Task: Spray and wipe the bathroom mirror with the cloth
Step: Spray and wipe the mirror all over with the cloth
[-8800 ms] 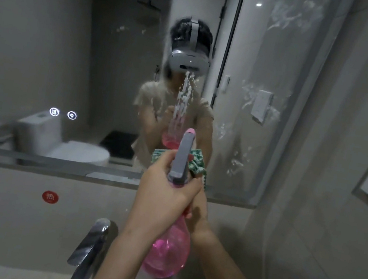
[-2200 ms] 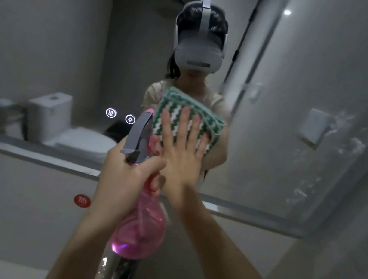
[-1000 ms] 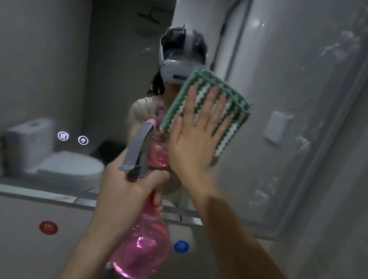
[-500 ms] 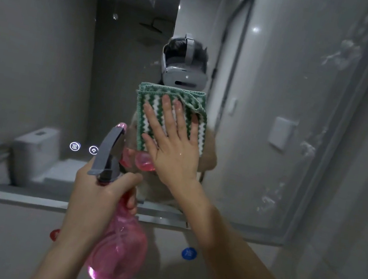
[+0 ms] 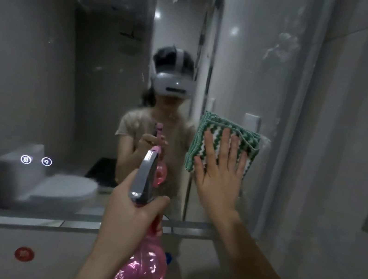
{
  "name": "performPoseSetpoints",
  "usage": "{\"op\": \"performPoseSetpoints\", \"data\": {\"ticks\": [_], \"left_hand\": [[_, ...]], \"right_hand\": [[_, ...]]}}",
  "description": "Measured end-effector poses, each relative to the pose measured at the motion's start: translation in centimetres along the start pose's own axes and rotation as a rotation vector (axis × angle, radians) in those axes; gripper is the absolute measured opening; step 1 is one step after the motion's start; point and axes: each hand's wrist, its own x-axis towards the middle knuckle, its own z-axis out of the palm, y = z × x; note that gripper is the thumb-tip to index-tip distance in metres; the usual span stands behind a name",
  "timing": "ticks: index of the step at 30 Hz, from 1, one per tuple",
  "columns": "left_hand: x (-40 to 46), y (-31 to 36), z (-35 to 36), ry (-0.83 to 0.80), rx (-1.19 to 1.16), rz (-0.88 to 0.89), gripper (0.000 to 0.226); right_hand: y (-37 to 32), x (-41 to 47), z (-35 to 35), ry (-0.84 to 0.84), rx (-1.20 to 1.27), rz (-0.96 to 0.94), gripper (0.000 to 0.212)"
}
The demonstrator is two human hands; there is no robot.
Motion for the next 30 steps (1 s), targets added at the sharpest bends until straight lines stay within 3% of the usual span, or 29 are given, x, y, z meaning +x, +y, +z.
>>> {"op": "performPoseSetpoints", "data": {"ticks": [6, 14, 21, 30], "left_hand": [[-0.2, -0.2, -0.1, 0.020, 0.010, -0.008, 0.021], [0.6, 0.2, -3.7, 0.110, 0.028, 0.024, 0.018], [0.6, 0.2, -9.5, 0.195, 0.035, 0.092, 0.025], [-0.6, 0.7, -15.6, 0.366, 0.035, 0.073, 0.031]], "right_hand": [[-0.5, -0.4, 0.1, -0.003, 0.024, 0.066, 0.054], [-6.4, 2.6, 0.0, -0.001, 0.065, 0.314, 0.058], [-15.4, 8.9, -0.1, -0.024, 0.091, -0.067, 0.061], [-27.4, 7.4, 1.1, -0.019, 0.069, -0.281, 0.056]]}}
